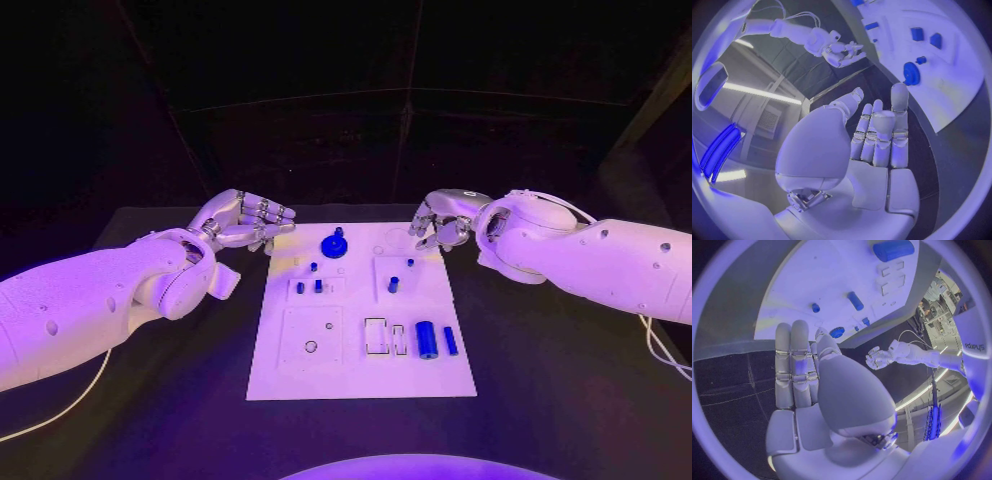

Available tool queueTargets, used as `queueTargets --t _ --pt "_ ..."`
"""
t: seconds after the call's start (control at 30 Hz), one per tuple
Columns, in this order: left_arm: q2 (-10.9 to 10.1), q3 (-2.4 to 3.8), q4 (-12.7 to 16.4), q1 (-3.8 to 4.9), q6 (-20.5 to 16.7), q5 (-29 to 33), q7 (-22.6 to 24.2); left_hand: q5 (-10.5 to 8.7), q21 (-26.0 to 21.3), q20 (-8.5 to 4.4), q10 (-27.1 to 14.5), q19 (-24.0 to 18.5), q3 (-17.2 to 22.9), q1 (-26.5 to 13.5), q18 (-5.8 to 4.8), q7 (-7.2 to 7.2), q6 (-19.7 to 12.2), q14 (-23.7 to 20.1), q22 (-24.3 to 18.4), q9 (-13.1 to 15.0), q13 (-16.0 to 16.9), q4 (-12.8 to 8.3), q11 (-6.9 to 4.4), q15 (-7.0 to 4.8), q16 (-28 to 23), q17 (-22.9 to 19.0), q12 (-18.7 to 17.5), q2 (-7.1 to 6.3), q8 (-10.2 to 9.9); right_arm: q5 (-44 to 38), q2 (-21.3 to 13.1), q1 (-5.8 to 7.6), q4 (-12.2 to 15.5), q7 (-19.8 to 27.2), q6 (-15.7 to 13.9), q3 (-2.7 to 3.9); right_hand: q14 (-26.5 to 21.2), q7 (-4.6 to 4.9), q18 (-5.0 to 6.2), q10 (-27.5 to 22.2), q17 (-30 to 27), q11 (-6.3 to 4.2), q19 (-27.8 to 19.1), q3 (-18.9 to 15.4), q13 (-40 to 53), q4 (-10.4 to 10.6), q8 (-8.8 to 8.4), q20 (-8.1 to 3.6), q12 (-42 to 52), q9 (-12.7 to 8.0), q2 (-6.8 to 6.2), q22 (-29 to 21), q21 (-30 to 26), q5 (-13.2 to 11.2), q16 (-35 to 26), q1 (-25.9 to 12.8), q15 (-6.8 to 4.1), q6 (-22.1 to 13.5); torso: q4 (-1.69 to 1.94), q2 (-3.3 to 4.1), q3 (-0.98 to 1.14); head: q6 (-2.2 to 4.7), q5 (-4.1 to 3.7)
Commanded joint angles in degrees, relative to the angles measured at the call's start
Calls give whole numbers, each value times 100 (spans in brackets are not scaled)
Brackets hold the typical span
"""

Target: Assemble the parts on the task board

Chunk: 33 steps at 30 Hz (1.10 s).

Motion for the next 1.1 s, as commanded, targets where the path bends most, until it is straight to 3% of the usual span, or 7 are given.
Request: queueTargets --t 0.03,0.2,0.6,1.1 --pt "-85 -1 209 -9 102 1295 805 36 -91 6 -38 -94 -64 10 63 13 12 -164 -53 -6 -6 18 3 1 -186 -323 58 72 44 -803 2 -96 18 -183 94 0 116 41 -88 -45 192 24 67 1 4 53 -61 23 -45 3 -54 479 430 -45 295 -25 26 -16 8 4 -5 4 -13" --pt "-183 -5 415 -26 172 1546 878 37 -160 8 -29 -130 -90 24 65 10 14 -271 -96 -6 -2 18 -3 1 -316 -541 110 93 54 -929 26 -199 22 -198 94 -3 39 62 -112 -121 322 53 55 -5 2 60 -107 48 -89 -1 -73 754 683 -51 503 -52 48 -64 -12 7 3 12 15" --pt "-219 -8 521 -40 210 1744 880 37 -202 7 -11 -144 -103 33 65 13 29 -318 -124 -3 3 20 -6 -1 -376 -642 155 116 71 -956 167 -348 -55 -138 43 -4 55 74 -201 -125 1076 67 232 104 1 25 -103 69 -90 5 3 1451 1269 -37 1306 14 60 -49 -6 7 7 17 28" --pt "-208 -9 510 -46 232 1755 814 38 -230 6 -29 -151 -105 60 65 22 21 -343 -143 -4 0 5 -1 0 -406 -690 171 125 75 -889 288 -404 -135 -99 132 -4 92 66 -336 15 2025 47 519 482 -3 -6 -92 74 -97 8 64 2367 2009 -102 2306 167 56 78 -8 12 7 4 27"
